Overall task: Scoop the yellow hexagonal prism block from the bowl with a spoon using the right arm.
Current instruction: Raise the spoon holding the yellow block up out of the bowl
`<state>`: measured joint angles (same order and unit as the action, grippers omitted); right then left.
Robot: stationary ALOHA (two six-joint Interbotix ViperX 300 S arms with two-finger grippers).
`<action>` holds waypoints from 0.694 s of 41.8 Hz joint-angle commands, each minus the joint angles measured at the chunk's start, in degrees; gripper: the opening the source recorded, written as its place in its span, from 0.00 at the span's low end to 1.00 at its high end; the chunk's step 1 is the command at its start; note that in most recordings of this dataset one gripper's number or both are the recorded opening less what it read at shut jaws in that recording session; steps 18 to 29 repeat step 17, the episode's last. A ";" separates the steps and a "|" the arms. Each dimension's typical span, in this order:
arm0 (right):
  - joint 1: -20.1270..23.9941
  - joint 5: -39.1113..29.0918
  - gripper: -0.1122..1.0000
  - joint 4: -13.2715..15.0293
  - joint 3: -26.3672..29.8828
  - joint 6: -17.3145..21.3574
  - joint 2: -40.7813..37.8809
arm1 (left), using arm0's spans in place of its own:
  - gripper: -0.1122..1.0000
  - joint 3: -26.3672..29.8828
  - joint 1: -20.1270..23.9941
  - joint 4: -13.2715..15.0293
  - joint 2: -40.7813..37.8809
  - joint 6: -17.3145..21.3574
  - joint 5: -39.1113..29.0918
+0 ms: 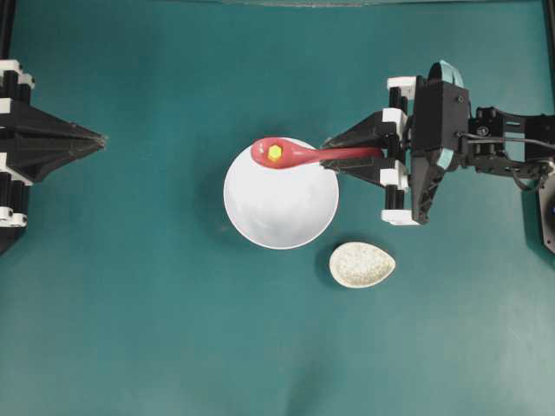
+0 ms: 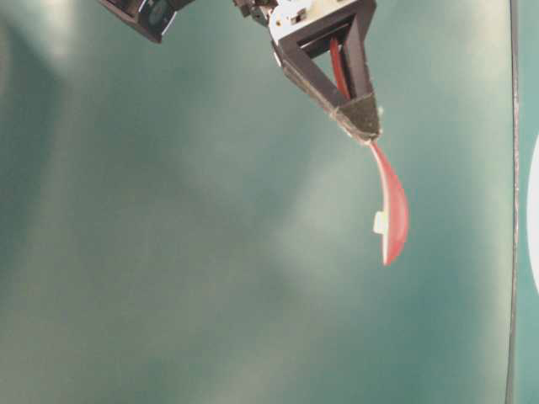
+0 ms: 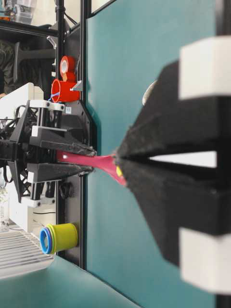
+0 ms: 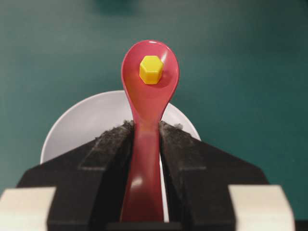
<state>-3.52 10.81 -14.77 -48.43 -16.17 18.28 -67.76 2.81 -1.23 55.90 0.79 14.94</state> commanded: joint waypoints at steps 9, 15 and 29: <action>1.41 2.11 0.33 -0.09 0.62 0.09 0.97 | 0.10 1.41 0.00 -0.09 -0.26 0.09 -1.05; 1.49 2.11 0.33 0.00 0.53 0.18 1.05 | 0.10 1.41 0.00 -0.09 -0.26 0.09 -1.05; 1.49 2.11 0.33 -0.09 0.62 0.18 1.05 | 0.10 1.49 0.00 -0.09 -0.26 0.09 -1.05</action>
